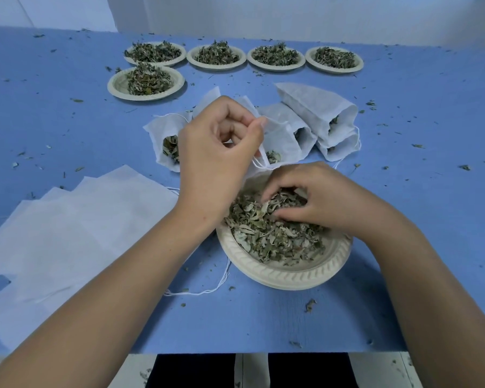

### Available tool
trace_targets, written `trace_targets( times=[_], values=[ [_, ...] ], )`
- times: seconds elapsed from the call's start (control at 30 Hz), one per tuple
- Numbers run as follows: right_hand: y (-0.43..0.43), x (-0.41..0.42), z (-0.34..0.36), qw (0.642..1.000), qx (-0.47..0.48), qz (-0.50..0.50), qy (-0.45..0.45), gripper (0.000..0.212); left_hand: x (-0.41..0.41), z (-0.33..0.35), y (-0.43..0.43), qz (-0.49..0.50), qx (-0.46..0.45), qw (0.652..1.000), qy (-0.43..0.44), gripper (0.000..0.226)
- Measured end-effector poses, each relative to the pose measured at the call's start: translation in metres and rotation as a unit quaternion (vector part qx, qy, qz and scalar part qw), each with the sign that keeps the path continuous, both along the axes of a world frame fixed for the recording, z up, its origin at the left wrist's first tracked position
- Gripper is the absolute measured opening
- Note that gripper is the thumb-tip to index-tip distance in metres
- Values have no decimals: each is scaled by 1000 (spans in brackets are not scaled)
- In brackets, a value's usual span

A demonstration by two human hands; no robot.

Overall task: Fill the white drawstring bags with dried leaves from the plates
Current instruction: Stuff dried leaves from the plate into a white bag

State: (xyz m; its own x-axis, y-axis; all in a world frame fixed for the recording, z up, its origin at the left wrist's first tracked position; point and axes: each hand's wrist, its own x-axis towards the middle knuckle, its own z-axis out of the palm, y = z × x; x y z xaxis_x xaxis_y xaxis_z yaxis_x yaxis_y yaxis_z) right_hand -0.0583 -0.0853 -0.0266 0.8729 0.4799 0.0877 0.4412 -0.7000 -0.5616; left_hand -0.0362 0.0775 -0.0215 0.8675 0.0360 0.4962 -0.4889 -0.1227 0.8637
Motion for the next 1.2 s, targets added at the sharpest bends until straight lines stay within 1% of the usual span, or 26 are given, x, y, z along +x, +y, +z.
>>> trace_targets(
  times=[0.13, 0.2, 0.3, 0.37, 0.43, 0.5, 0.6, 0.7, 0.87, 0.93, 1.0, 1.07, 1.2],
  values=[
    [-6, -3, 6, 996, 93, -16, 1, 28, 0, 0, 0, 4, -2, 1000, 0, 18],
    [-9, -3, 8, 994, 107, -27, 3, 27, 1, 1, 1, 8, -4, 1000, -2, 17],
    [-11, -3, 8, 990, 132, -28, -29, 24, 2, 1, 2, 15, -2, 1000, -2, 17],
    [-16, -3, 9, 986, 153, -37, -53, 28, 2, 0, 2, 16, 2, 1000, 0, 18],
    [-21, -3, 11, 978, 195, -49, -62, 31, 2, 0, 2, 17, 4, 1000, 4, 19],
    [-21, -5, 14, 960, 263, -45, -78, 29, 3, -1, 2, 16, 6, 1000, 7, 18],
    [-14, -8, 17, 916, 381, -43, -120, 33, 3, -3, 1, 2, 13, 1000, 8, 18],
    [-6, -9, 14, 880, 446, -57, -152, 34, 2, -4, -2, -14, 23, 1000, 14, 19],
    [9, -9, 2, 852, 445, -114, -250, 36, 0, -6, -3, -42, 21, 999, 15, 19],
    [9, -7, -2, 861, 394, -123, -298, 35, -1, -6, -4, -46, 15, 999, 13, 19],
    [7, -7, -5, 881, 297, -108, -353, 27, -1, -6, -4, -41, 2, 999, 10, 19],
    [6, -6, -7, 888, 214, -98, -395, 23, -2, -6, -4, -37, -15, 999, 8, 17],
    [9, -8, -6, 890, 164, -81, -417, 20, -1, -4, -2, -28, -23, 999, 0, 18]
  ],
)
